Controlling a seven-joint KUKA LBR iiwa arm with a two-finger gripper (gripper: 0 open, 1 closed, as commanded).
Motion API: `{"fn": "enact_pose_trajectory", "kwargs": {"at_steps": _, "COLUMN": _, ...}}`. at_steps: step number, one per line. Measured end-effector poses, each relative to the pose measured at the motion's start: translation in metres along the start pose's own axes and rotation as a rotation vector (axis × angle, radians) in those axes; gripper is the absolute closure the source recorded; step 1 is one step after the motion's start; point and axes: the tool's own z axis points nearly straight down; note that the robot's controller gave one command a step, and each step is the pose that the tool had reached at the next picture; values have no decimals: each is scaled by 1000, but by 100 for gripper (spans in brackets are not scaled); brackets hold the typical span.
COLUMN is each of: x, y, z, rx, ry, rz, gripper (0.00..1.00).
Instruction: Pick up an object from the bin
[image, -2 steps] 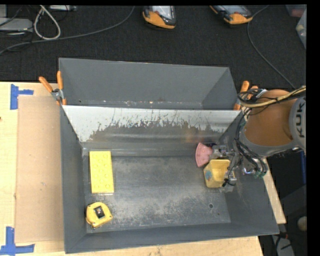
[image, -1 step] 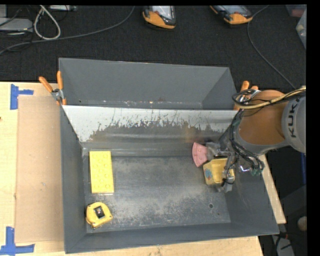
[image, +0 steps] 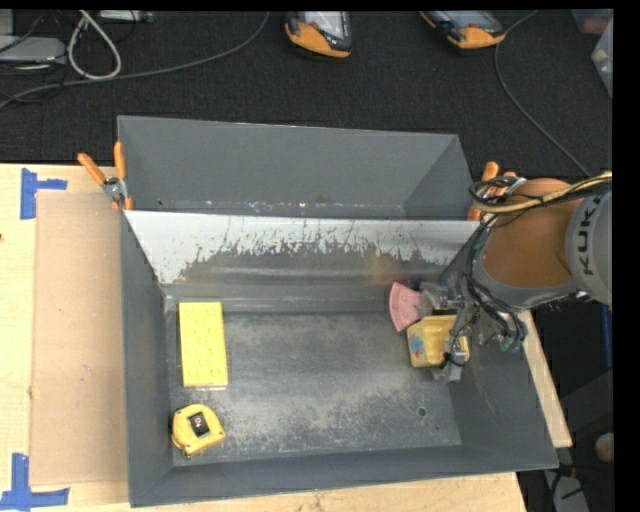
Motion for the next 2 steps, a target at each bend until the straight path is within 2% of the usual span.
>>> {"fn": "enact_pose_trajectory", "kwargs": {"at_steps": 2, "x": 1, "y": 1, "z": -8, "rx": -1, "ry": 2, "rz": -1, "gripper": 100}}
